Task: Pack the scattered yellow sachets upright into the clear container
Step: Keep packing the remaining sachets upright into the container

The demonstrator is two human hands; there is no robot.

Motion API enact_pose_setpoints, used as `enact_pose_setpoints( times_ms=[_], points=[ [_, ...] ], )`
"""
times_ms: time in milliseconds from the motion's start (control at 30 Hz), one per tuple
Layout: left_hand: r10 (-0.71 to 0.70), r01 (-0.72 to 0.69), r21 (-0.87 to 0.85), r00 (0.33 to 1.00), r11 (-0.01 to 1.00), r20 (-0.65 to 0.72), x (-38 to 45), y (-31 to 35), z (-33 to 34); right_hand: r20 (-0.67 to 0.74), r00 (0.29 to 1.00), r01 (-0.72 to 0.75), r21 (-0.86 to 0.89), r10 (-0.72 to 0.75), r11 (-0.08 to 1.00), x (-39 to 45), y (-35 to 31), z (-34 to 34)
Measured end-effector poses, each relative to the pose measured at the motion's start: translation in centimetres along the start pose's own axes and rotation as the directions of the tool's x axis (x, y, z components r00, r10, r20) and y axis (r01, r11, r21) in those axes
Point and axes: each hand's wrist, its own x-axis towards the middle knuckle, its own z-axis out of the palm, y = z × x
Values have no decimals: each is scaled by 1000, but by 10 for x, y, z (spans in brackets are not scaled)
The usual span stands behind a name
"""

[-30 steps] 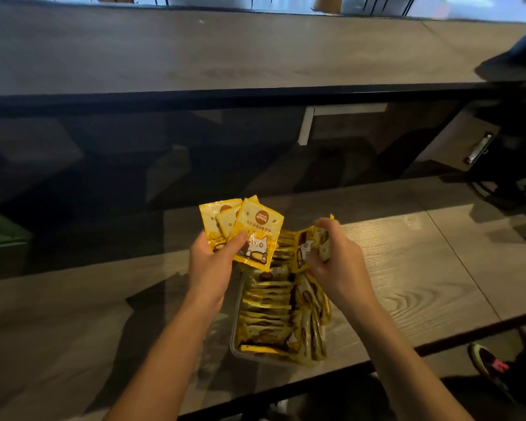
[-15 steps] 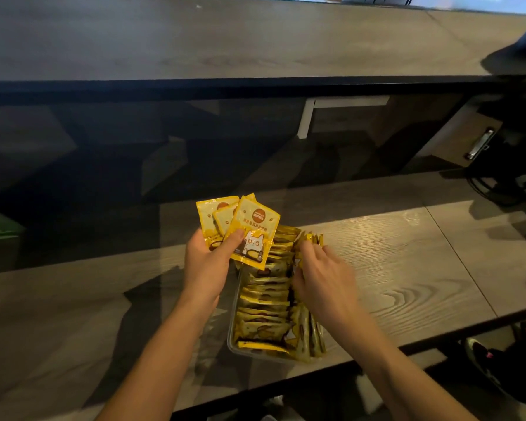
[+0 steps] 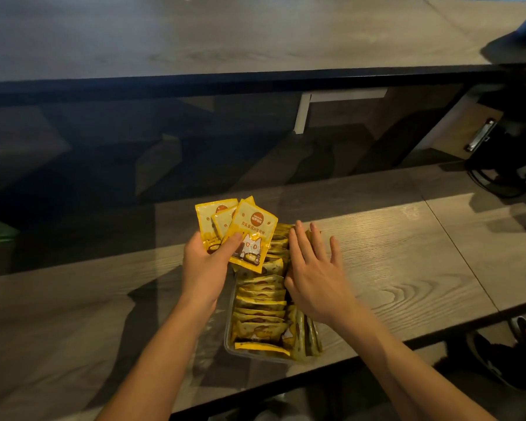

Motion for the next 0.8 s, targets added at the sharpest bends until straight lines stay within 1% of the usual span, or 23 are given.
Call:
enact_pose_setpoints(
  times_ms=[100,167,200,233,267,300,333,367,433,467,500,633,700,767,800],
  points=[
    [-19,19,-17,1000,1000,-1,-1,-2,2,5,1000,-18,2,18,1000,3,-4,-1],
    [-34,34,-38,999,999,3,-3,-3,3,37,999,-9,53,7,999,4,0,-4],
    [-44,44,-52,999,998,8,-4,-3,3,44,999,-3,114,-2,993,4,4,-8],
    [-51,52,-63,999,997,17,-5,-4,3,11,1000,-2,202,-1,979,3,6,-13],
    [-53,55,-67,998,996,28,-6,-3,4,-91,995,2,314,28,949,1,8,-18],
    [-49,52,-66,998,996,41,-7,-2,4,-219,972,15,434,89,901,-1,7,-23],
    [-39,42,-63,998,997,58,-8,-1,5,-299,940,29,554,166,832,-2,5,-30],
    [-25,30,-61,997,998,78,-9,1,5,-304,925,39,673,228,738,-2,2,-38],
    [-8,16,-68,993,998,120,-11,5,5,-176,947,19,866,268,500,1,-6,-55],
    [-4,16,-84,990,996,142,-12,7,5,-119,958,-6,901,260,434,4,-9,-61],
    [-3,21,-111,987,994,163,-13,8,4,-83,968,-25,907,238,420,7,-11,-64],
    [-40,96,-231,970,968,239,-17,9,4,-36,979,-62,886,201,460,11,-11,-62],
    [-66,133,-251,964,959,259,-19,10,3,-64,981,-41,851,182,523,8,-12,-60],
    [-95,168,-276,962,946,257,-20,9,2,-141,973,0,791,183,612,5,-11,-60],
    [-107,178,-288,963,941,246,-20,9,1,-171,966,11,775,194,632,4,-10,-59]
  ],
)
